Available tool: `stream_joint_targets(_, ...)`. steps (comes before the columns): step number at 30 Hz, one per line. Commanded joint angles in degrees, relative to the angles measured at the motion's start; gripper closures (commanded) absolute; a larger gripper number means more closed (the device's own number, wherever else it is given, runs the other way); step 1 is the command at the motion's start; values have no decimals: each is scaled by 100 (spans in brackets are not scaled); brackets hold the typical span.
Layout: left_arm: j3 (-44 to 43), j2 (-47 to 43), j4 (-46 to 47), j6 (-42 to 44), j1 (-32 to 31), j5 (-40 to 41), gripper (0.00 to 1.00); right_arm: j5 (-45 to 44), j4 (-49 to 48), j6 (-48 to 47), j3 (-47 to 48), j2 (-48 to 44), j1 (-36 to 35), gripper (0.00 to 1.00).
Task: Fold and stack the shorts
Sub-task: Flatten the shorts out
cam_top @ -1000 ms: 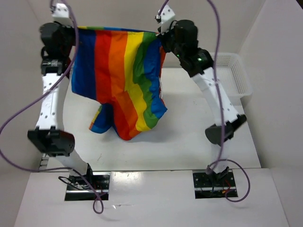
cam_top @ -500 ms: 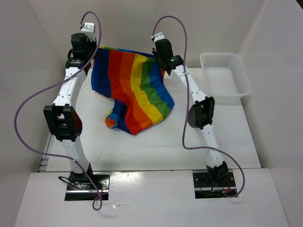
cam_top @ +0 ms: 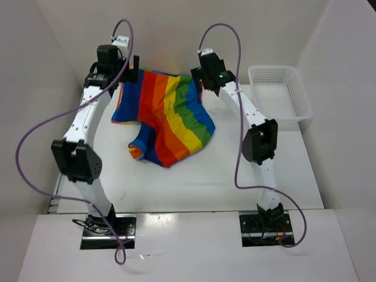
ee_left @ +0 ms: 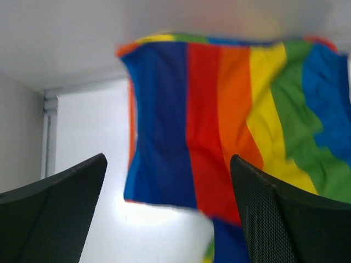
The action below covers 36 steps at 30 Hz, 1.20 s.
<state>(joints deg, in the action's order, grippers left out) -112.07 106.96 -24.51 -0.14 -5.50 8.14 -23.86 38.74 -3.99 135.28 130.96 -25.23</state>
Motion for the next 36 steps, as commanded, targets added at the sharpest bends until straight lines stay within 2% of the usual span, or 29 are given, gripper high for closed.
stream_joint_targets(1,850,-1263,-1265,14,14,-813,0,1670,318,-233,-1289,-1699,53,0)
stream_joint_targets(2,1245,-1639,-1406,14,14,-1075,2,2178,318,-234,-2329,-1975,54,0)
stream_joint_targets(3,1684,-1808,-1503,14,14,-1165,3,2410,318,-234,-2836,-2238,54,0)
stream_joint_targets(4,2524,-1958,-1669,14,14,-1314,3,2595,188,-234,-3311,-2685,54,0)
stream_joint_targets(5,2898,-2194,-1740,14,14,-1524,5,2866,126,-234,-4090,-2837,106,0)
stream_joint_targets(8,3830,-2276,-1601,14,14,-2044,5,3439,-86,353,-4851,-2979,447,6)
stream_joint_targets(9,3911,-2276,-1374,14,14,-2045,5,3719,-156,503,-4941,-2979,545,10)
stream_joint_targets(10,3912,-2197,-1302,14,14,-2027,1,3722,-348,774,-5063,-2884,633,12)
stream_joint_targets(13,3982,-2057,-820,14,75,-2185,1,3617,-648,987,-5064,-2585,766,18)
stream_joint_targets(16,3983,-1724,-739,14,224,-2553,1,3423,-973,1224,-5012,-2216,818,18)
stream_joint_targets(21,4105,-1389,-678,14,225,-2247,1,3142,-1360,1401,-4907,-1645,818,18)
stream_joint_targets(24,4106,-1134,-897,14,225,-2194,6,3071,-1413,1515,-4827,-1372,818,18)
stream_joint_targets(27,4219,-1072,-950,14,225,-2588,12,3063,-1413,1673,-4704,-1187,818,18)
stream_joint_targets(29,4220,-1019,-1002,14,225,-2861,18,2905,-1475,1760,-4547,-1020,818,18)
stream_joint_targets(30,4220,-1019,-1003,14,225,-2862,28,2904,-1475,1761,-4546,-959,818,18)
stream_joint_targets(32,4273,-1019,-1003,14,225,-2862,40,2843,-1527,1761,-4397,-791,766,26)
stream_joint_targets(34,4325,-1019,-1003,14,225,-2924,57,2843,-1527,1761,-4397,-713,634,38)
stream_joint_targets(35,4325,-1019,-1003,14,225,-2993,68,2843,-1527,1813,-4397,-660,634,53)
stream_joint_targets(36,4325,-1019,-1003,14,225,-2994,80,2843,-1580,1814,-4397,-659,582,60)
